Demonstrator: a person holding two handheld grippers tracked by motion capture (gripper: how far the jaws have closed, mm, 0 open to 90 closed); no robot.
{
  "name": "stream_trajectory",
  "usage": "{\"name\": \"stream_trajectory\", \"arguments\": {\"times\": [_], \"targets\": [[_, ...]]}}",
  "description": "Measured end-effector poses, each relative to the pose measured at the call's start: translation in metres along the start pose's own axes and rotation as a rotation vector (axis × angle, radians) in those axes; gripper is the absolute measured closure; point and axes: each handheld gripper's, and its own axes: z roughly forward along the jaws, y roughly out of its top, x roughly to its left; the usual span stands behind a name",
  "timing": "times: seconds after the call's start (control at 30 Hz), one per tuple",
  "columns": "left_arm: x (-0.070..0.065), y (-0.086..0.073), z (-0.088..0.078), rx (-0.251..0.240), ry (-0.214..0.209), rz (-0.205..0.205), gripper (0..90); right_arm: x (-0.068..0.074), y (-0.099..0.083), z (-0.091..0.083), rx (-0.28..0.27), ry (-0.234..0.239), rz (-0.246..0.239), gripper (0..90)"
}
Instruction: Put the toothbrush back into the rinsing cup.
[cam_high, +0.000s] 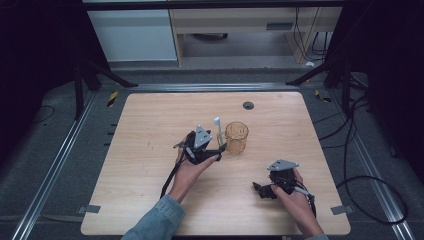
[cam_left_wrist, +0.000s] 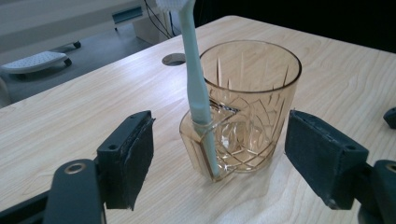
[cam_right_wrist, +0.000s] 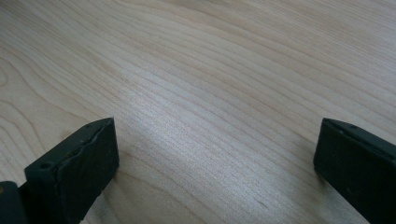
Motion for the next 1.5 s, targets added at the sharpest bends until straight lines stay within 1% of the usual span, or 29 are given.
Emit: {"name": "stream_trajectory", "arguments": {"times": [0.07,0.1,0.17,0.2,0.23,0.27,0.47,0.53,0.57,0.6,0.63,0.67,0.7,0.73,0.9,1.17,1.2,1.3,1.5], "targets": [[0.000,0.000,-0.003,0.008,0.008,0.015,22.4,0.000,0.000,0.000,0.000,0.000,0.000,0.4],[0.000,0.000,-0.003,0.008,0.008,0.015,22.5,0.000,0.000,0.000,0.000,0.000,0.000,0.4],[0.002,0.000,-0.006,0.031,0.004,0.019,22.5,0.000,0.000,0.000,0.000,0.000,0.000,0.4],[0.003,-0.001,-0.007,0.047,-0.009,0.013,22.4,0.000,0.000,0.000,0.000,0.000,0.000,0.4],[0.003,-0.001,-0.007,0.047,-0.009,0.013,22.2,0.000,0.000,0.000,0.000,0.000,0.000,0.4],[0.004,-0.002,-0.008,0.059,-0.019,0.007,22.2,0.000,0.000,0.000,0.000,0.001,0.001,0.4],[0.002,-0.006,-0.013,0.101,-0.034,0.009,19.7,0.000,0.000,0.000,0.000,0.001,0.002,0.4],[0.002,-0.006,-0.017,0.100,-0.041,0.001,19.3,0.000,0.000,0.000,0.000,0.000,0.001,0.4],[0.002,-0.007,-0.018,0.102,-0.041,-0.002,18.8,0.000,0.000,0.000,0.000,0.002,0.002,0.4],[0.002,-0.007,-0.021,0.111,-0.021,0.000,15.5,0.000,0.000,0.000,0.000,0.001,0.001,0.4],[0.002,-0.007,-0.021,0.111,-0.021,0.000,13.4,0.000,0.000,0.000,0.000,0.001,0.001,0.4],[0.003,-0.008,-0.023,0.114,-0.008,-0.002,11.8,0.000,0.000,0.000,0.000,0.000,0.000,0.4],[0.004,-0.008,-0.024,0.113,-0.007,-0.004,11.8,0.000,0.000,0.000,0.000,0.000,0.000,0.4],[0.006,-0.009,-0.027,0.112,-0.009,-0.014,11.2,0.000,0.000,0.000,0.000,0.000,0.000,0.4],[0.014,-0.010,-0.036,0.121,-0.017,-0.030,8.5,0.000,0.000,0.000,0.000,0.001,0.003,0.4],[0.025,-0.017,-0.040,0.162,-0.020,-0.043,5.5,0.000,0.000,0.000,-0.001,0.001,0.006,0.4],[0.027,-0.018,-0.041,0.179,-0.023,-0.043,5.3,0.000,0.000,0.000,0.000,0.000,0.007,0.4],[0.030,-0.020,-0.043,0.209,-0.023,-0.042,5.3,0.000,0.000,0.000,-0.001,0.000,0.006,0.4],[0.041,-0.027,-0.048,0.279,0.001,-0.064,5.3,0.000,0.000,0.000,-0.001,0.000,0.006,0.4]]}}
